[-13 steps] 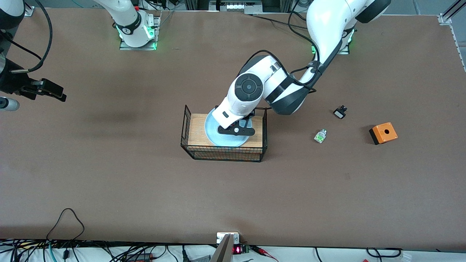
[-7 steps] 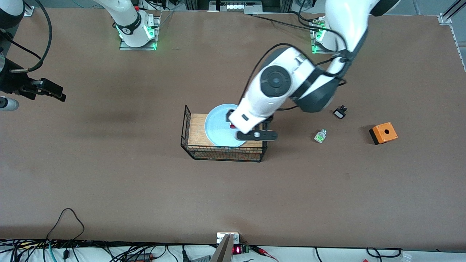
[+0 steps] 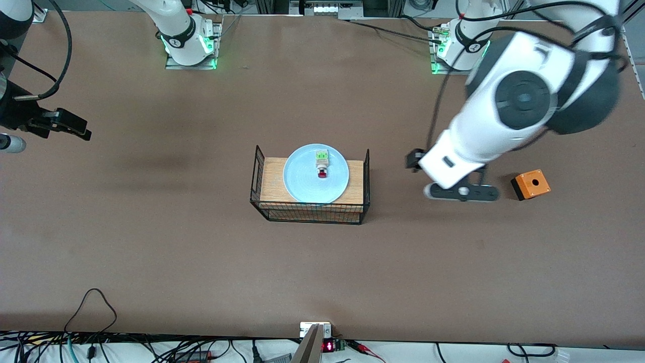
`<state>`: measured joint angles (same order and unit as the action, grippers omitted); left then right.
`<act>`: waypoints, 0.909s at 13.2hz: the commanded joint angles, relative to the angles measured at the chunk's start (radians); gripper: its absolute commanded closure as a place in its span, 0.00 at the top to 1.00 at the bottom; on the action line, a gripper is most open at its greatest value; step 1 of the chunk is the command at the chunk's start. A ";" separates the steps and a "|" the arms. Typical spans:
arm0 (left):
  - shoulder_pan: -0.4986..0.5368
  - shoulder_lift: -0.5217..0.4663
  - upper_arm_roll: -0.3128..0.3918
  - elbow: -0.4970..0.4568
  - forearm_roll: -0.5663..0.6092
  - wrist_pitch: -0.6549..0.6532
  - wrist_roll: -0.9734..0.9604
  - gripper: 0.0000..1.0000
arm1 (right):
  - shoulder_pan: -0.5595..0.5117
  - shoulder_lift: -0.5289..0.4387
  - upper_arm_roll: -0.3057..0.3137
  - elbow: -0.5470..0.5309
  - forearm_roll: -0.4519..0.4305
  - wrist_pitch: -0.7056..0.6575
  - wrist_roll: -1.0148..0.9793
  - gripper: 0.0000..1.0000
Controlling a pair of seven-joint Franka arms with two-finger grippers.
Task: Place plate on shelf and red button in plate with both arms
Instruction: 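Open the left gripper and raise it away from the plate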
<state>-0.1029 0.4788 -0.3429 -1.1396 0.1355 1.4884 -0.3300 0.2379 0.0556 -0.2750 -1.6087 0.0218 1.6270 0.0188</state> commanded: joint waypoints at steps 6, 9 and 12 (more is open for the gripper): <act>0.005 -0.492 0.317 -0.569 -0.134 0.219 0.246 1.00 | 0.001 -0.005 0.002 -0.003 -0.008 0.000 -0.013 1.00; 0.005 -0.517 0.323 -0.580 -0.126 0.208 0.240 1.00 | 0.001 -0.003 0.002 -0.003 -0.008 0.001 -0.011 1.00; 0.005 -0.520 0.331 -0.577 -0.125 0.185 0.241 1.00 | 0.001 -0.003 0.002 -0.003 -0.008 0.001 -0.011 1.00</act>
